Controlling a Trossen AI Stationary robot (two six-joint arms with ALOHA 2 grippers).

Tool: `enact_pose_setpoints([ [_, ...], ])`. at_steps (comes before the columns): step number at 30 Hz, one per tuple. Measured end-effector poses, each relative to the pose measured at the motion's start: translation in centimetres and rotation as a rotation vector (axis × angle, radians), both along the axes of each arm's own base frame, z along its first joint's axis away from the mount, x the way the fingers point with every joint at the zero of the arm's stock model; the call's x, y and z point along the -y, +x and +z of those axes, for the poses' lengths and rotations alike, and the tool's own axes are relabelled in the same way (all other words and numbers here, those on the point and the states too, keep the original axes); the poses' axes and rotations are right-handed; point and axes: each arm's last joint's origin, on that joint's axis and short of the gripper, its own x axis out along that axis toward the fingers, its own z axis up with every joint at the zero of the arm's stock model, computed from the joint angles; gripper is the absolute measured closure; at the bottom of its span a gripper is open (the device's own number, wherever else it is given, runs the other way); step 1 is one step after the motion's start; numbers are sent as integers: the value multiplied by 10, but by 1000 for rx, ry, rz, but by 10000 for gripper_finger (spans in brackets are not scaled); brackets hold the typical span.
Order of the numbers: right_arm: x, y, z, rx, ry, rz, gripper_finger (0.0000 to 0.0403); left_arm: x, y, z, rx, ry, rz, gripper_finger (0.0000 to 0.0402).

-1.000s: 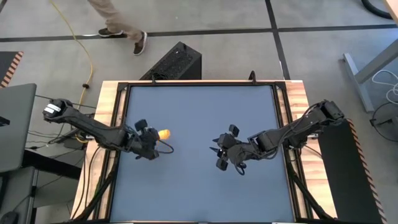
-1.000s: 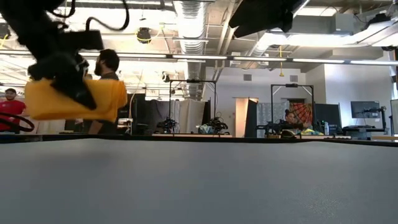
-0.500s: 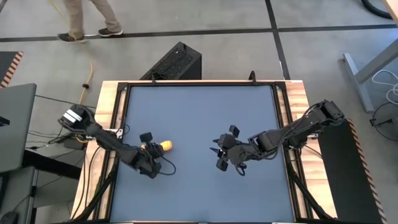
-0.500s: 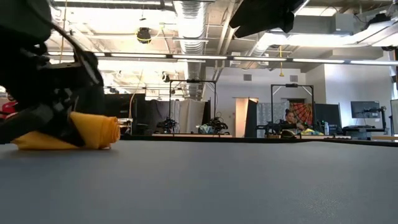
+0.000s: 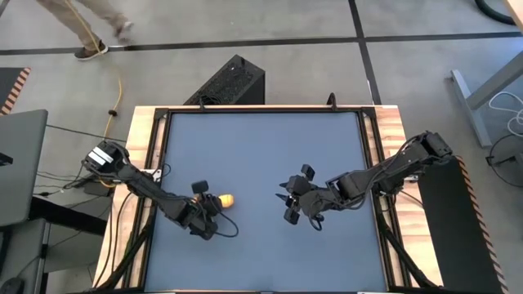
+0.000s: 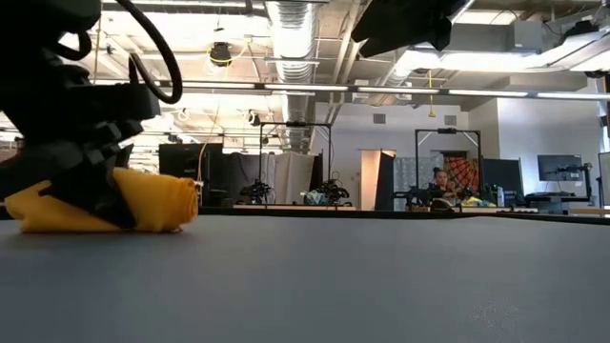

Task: Roll towel into tight, uniform cylinder
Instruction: Roll the orange microfiber cloth

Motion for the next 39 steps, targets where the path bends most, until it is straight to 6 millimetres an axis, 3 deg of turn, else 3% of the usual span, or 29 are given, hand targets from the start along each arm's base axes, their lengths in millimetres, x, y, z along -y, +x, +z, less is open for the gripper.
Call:
enact_pose_setpoints([
  [10,-4,-1,0,3,2,14,223,-2,5,1,-44,-64,-38,293],
  [20,-4,-1,0,2,3,14,223,3,17,17,-109,-168,-72,233],
  [39,-5,-1,0,-7,22,37,223,1,18,22,-165,-134,-83,227],
])
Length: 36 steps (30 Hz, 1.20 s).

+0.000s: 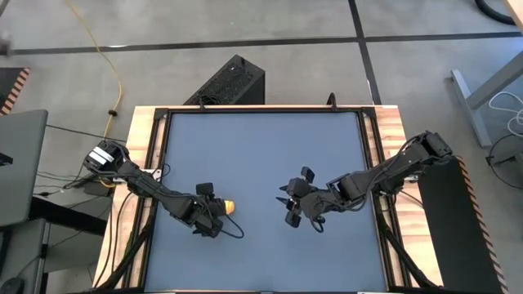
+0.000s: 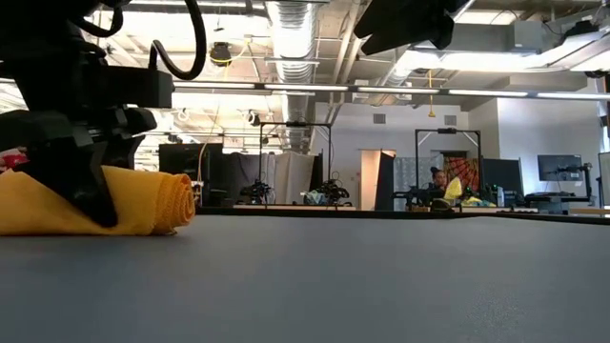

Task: Roll towel into tight, uniform cylinder
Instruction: Roll the orange microfiber cloth

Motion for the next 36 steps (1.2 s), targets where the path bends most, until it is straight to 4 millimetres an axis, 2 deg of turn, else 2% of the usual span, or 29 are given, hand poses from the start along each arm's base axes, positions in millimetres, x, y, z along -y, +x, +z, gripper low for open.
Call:
enact_pose_setpoints([
  [6,0,0,0,2,1,1,223,0,1,-1,-34,-13,-62,221],
  [13,-1,0,0,-2,14,17,223,0,1,2,-70,8,-124,182],
  [19,-1,0,0,-3,14,18,223,5,8,22,-94,26,-143,152],
  [25,-1,0,0,-3,14,18,223,7,9,40,-164,48,-175,150],
  [29,-1,0,0,-3,13,18,223,8,10,59,-128,1,-158,150],
  [32,-1,0,0,-5,13,18,223,7,3,78,-74,-53,-158,150],
  [36,-1,0,0,-6,12,19,223,-13,-24,87,-14,-38,-61,154],
])
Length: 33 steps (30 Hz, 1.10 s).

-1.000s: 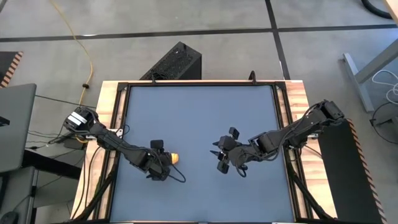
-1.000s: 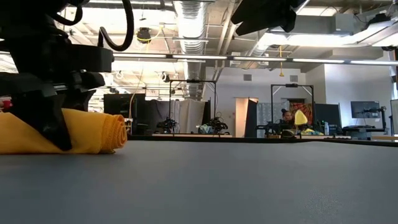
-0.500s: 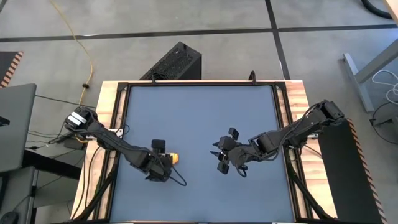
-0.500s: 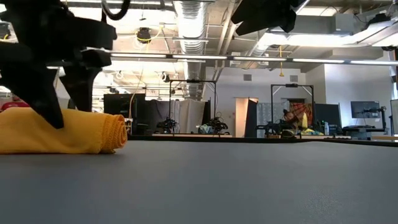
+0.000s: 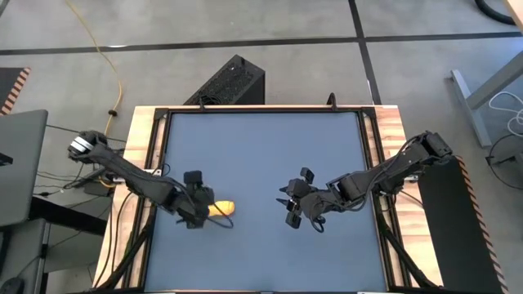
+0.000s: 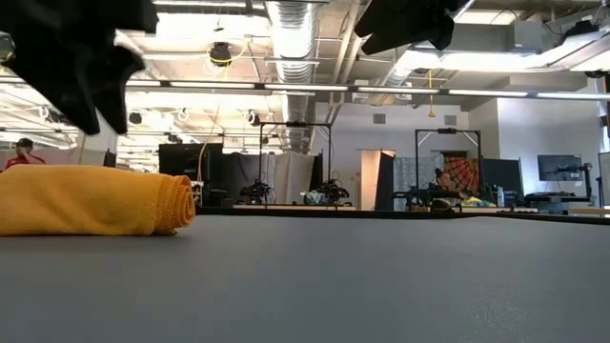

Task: Roll towel into tight, uniform cylinder
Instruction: Roll the orange microfiber cloth

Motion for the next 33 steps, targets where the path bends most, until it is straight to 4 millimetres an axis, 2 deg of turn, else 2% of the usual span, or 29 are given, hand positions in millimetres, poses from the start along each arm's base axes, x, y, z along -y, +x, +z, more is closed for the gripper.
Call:
enact_pose_setpoints([
  [5,0,0,0,0,-1,-1,223,-28,-25,-18,34,-49,134,195],
  [10,0,0,0,1,0,-1,223,-38,-38,-48,-30,-159,185,267],
  [15,0,1,1,8,3,-1,223,-32,-36,-53,15,-239,176,330],
  [20,0,1,1,15,5,-2,223,-22,-32,-50,84,-299,168,364],
  [25,0,1,2,19,8,-1,223,-8,-31,-57,73,-319,158,378],
  [30,-1,2,2,27,11,-1,223,2,-25,-78,5,-265,146,380],
  [33,-3,2,3,42,18,4,223,3,-22,-84,-12,-240,147,380],
])
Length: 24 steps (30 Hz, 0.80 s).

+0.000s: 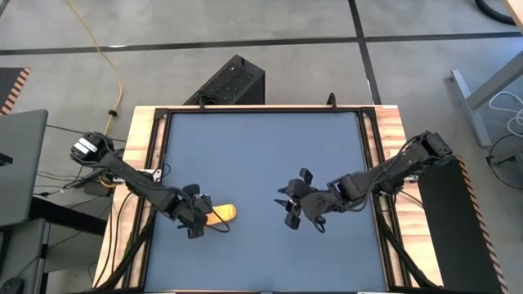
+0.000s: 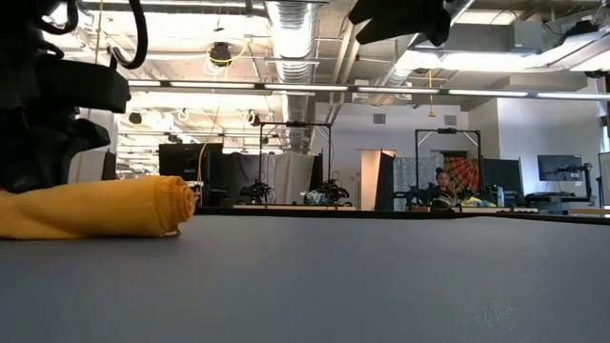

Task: Roll towel into tight, uniform cylinder
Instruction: Roll the orange microfiber cloth

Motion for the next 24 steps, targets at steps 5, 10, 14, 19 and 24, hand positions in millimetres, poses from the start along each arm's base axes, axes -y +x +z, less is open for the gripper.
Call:
enact_pose_setpoints([
  [5,-1,1,1,12,17,5,223,-2,-2,8,28,-10,-12,380],
  [10,0,1,1,12,23,9,223,-10,-10,30,112,-54,-2,380],
  [14,-1,2,3,29,27,12,223,-15,-17,44,175,-65,0,380],
  [19,-1,2,3,31,28,12,223,-15,-15,50,239,-65,-30,380],
  [24,-1,4,5,60,1,6,227,-10,1,63,454,-39,-107,380],
])
